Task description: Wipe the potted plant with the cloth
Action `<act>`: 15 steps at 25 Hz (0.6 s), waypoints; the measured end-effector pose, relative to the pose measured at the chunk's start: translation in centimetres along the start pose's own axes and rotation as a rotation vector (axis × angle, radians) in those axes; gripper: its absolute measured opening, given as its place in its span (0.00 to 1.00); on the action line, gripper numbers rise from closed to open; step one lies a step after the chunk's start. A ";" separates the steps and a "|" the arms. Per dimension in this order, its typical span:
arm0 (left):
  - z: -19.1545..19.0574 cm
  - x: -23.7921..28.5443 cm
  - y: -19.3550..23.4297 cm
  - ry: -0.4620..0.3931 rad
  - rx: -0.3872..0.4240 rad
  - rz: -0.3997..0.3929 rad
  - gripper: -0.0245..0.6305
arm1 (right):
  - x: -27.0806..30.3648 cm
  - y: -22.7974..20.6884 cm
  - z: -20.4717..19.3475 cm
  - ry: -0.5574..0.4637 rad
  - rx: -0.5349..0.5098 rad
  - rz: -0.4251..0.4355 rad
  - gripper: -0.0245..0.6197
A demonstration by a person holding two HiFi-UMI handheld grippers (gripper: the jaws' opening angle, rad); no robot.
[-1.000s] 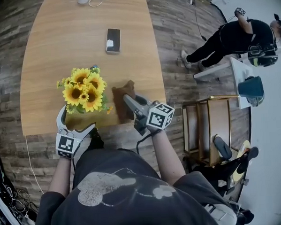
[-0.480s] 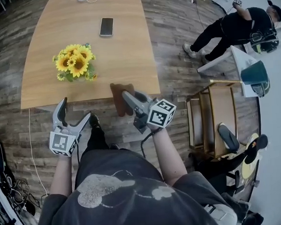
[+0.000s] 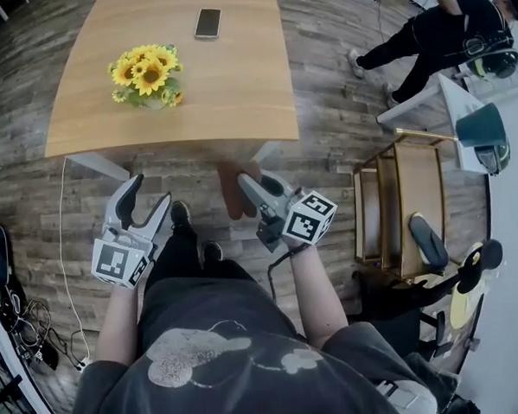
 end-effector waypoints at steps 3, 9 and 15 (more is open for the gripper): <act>0.4 -0.5 -0.3 -0.001 0.014 -0.004 0.28 | -0.9 1.1 -0.2 -0.013 -0.005 -0.008 0.11; 0.4 -1.9 -0.1 -0.020 -0.004 0.004 0.12 | -2.1 3.0 -1.5 -0.019 -0.011 -0.048 0.11; -1.1 -5.5 -0.3 -0.040 -0.021 -0.027 0.06 | -2.6 6.6 -4.3 -0.020 -0.012 -0.099 0.11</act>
Point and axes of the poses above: the fingertips, and each gripper's own axes: x forward along the fingers, y to its left, z out of its top, the point moved 7 cm from there along -x, backward along the fingers, and after that the axes turned 11 degrees about y, right-handed, at the moved point
